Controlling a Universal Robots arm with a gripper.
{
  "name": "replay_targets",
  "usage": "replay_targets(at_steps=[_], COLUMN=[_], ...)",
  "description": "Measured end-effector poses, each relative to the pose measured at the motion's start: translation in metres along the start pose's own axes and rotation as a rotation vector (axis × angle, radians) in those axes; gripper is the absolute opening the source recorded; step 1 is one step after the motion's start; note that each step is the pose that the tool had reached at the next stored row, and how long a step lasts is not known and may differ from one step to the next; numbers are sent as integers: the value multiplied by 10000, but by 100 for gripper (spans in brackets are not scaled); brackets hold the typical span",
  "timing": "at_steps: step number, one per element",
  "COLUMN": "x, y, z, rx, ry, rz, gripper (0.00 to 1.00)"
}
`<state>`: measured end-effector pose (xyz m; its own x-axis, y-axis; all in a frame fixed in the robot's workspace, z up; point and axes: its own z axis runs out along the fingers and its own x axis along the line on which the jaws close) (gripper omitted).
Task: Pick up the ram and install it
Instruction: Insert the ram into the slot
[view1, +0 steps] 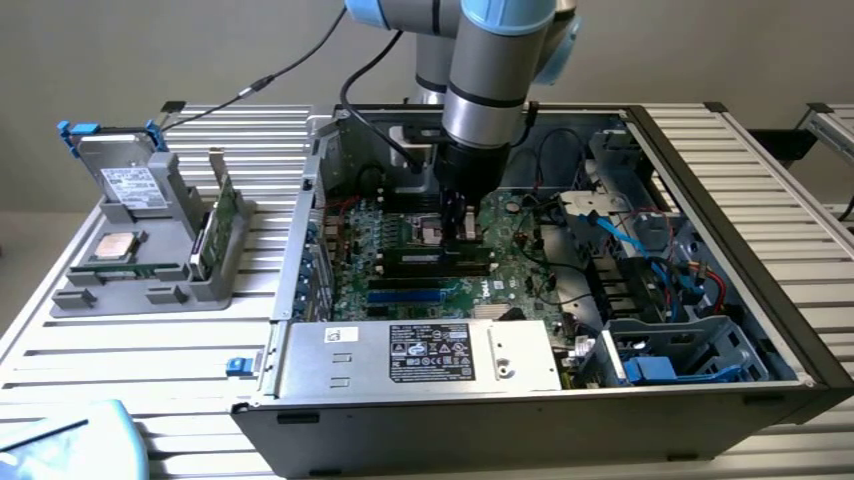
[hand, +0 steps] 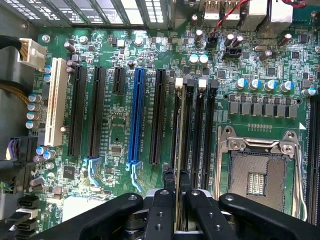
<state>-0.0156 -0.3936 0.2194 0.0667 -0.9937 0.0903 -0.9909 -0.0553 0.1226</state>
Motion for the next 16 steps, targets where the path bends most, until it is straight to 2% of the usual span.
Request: replay_targets(at_steps=[11, 16], x=[8, 18], y=[2, 3], z=[4, 5], rx=[-54, -60], ry=[3, 3], rz=[-42, -43], gripper=[14, 14])
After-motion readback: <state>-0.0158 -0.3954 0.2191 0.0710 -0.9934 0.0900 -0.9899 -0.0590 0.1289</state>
